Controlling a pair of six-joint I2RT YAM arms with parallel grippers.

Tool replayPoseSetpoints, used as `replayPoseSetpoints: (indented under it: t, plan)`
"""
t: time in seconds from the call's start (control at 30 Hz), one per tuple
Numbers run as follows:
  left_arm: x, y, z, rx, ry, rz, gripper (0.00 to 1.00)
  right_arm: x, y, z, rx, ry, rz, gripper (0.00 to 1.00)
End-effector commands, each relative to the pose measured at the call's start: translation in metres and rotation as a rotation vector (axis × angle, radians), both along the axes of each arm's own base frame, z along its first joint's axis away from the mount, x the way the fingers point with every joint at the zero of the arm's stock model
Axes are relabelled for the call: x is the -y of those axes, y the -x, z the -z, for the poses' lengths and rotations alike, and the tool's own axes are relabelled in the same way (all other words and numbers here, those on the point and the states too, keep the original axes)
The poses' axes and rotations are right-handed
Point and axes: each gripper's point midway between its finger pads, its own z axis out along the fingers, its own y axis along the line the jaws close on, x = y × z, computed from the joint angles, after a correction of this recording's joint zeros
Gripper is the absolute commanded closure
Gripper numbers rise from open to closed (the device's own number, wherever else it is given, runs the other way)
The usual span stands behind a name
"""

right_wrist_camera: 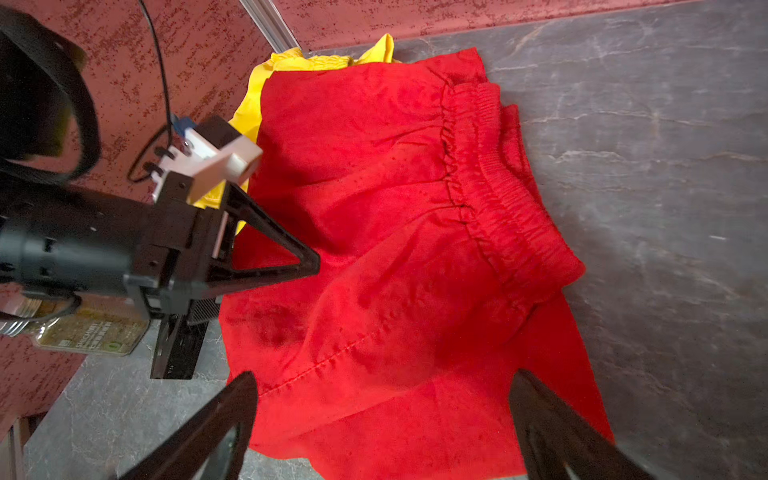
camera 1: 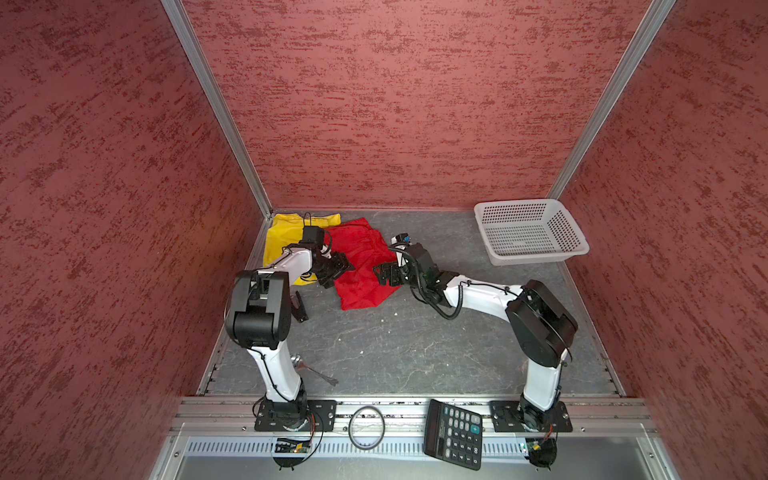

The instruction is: Fold and stack the shorts

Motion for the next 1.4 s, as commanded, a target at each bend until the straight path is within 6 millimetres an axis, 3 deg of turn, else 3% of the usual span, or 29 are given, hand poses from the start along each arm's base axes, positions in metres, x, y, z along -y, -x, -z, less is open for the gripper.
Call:
replayPoseSetpoints:
  t: [0.0, 0.1, 0.17, 0.33, 0.53, 0.8, 1.1, 1.23, 1.3, 1.37]
  plan:
    - [-0.002, -0.015, -0.044, 0.129, 0.093, -0.033, 0.23, -0.001, 0.006, -0.007, 0.095, 0.084, -0.009, 0.03]
    - [-0.017, -0.019, -0.064, 0.181, 0.109, -0.087, 0.21, -0.009, 0.019, -0.007, 0.220, 0.199, -0.052, 0.03]
    - [-0.036, -0.022, -0.067, 0.189, 0.083, -0.137, 0.19, -0.022, 0.031, -0.006, 0.313, 0.290, -0.099, 0.02]
    - [-0.070, -0.033, -0.058, 0.168, 0.062, -0.221, 0.13, -0.058, 0.056, 0.000, 0.441, 0.380, -0.218, 0.02]
    - [-0.093, -0.062, -0.047, 0.179, 0.032, -0.267, 0.07, -0.088, 0.062, 0.007, 0.506, 0.407, -0.282, 0.02]
    - [-0.102, -0.104, -0.036, 0.220, 0.052, -0.274, 0.15, -0.113, 0.067, 0.037, 0.492, 0.419, -0.355, 0.02]
    - [-0.104, -0.113, -0.017, 0.194, 0.064, -0.283, 0.21, -0.136, 0.097, 0.074, 0.438, 0.441, -0.460, 0.01]
    - [-0.102, -0.117, -0.014, 0.191, 0.083, -0.285, 0.26, -0.133, 0.090, 0.091, 0.399, 0.472, -0.430, 0.02]
    - [-0.101, -0.119, -0.014, 0.195, 0.094, -0.286, 0.28, -0.134, 0.087, 0.095, 0.372, 0.468, -0.423, 0.08]
    - [-0.100, -0.122, -0.017, 0.199, 0.106, -0.288, 0.31, -0.134, 0.084, 0.097, 0.337, 0.447, -0.421, 0.23]
